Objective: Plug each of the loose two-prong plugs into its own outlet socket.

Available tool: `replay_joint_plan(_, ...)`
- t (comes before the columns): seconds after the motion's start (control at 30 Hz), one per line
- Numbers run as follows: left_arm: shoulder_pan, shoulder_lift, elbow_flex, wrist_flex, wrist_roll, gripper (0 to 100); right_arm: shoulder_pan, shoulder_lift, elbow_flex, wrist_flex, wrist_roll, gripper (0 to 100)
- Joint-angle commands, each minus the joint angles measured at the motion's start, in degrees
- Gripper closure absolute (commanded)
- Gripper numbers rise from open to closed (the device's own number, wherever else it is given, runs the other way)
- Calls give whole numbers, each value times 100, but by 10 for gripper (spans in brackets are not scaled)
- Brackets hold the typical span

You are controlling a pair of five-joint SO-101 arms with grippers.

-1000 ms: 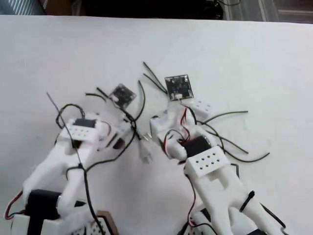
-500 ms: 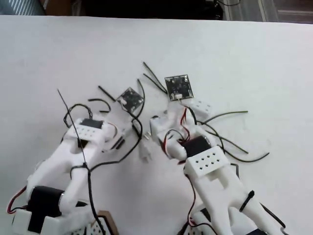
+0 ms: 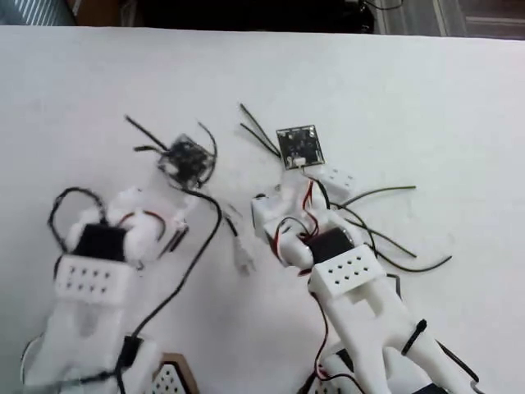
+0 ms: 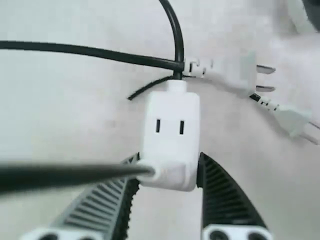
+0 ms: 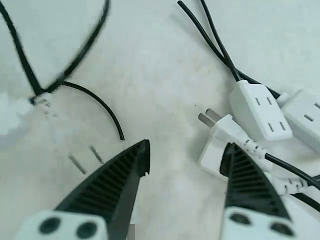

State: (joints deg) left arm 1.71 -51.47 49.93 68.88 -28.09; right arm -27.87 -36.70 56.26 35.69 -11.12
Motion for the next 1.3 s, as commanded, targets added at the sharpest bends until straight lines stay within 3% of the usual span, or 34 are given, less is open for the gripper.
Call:
replay_joint_plan(0.0,-198,-760,-651,431,-44,978,66,-163,-26,-110,-35,769)
replay_joint_plan(0.4,-321,-769,-774,492,-519,978,66,-180,-26,-75,-35,769)
replay_joint_plan(0.6,-365,-769,-765,105,-519,978,66,-171,-26,-75,-35,769)
replay_joint_plan(0.9,-778,-453,-484,-1512,-475,978,75,-163,-26,-75,-35,769)
replay_joint_plan(1.1,-752,1218,-501,-2804,-475,978,75,-154,-26,-75,-35,769)
replay_joint_plan(1.27,-681,2870,-1319,-3297,-475,978,75,-145,-26,-75,-26,769)
